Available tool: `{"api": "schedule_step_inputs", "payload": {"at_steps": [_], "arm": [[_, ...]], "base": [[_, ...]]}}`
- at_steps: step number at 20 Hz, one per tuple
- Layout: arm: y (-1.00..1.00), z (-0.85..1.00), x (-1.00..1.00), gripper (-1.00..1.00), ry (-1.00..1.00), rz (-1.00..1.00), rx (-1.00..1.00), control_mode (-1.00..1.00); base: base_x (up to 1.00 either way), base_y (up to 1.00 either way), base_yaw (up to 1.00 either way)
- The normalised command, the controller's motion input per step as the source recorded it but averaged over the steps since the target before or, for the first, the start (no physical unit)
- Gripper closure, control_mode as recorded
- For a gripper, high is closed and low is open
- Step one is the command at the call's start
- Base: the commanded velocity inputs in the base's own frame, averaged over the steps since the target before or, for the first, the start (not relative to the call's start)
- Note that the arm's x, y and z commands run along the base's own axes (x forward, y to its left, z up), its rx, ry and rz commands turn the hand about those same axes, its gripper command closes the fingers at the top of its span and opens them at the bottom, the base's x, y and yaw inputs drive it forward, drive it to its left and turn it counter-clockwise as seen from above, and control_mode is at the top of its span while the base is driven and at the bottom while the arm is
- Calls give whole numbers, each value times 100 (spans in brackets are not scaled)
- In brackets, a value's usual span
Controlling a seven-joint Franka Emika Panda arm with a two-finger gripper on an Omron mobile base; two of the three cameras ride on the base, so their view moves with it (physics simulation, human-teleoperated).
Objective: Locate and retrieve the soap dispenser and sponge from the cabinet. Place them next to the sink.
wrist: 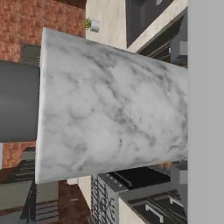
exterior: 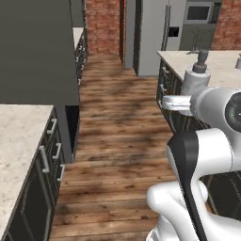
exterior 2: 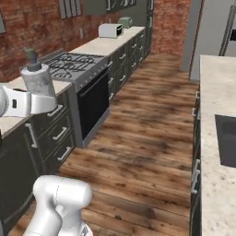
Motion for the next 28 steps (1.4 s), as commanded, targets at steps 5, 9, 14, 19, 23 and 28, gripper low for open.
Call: {"api": "schedule_step_inputs", "payload": {"at_steps": [5, 9, 14, 19, 23, 28], "arm": [[0, 0, 0, 100, 0, 0, 0, 100], [0, 0, 0, 100, 0, 0, 0, 100], [0, 0, 0, 100, 0, 0, 0, 100], [0, 0, 0, 100, 0, 0, 0, 100], [0, 0, 0, 100, 0, 0, 0, 100], [0, 0, 0, 100, 0, 0, 0, 100]], "base": [[0, 0, -50], [0, 0, -50], [0, 0, -50], [0, 0, -50], [0, 0, -50], [0, 0, -50]]}}
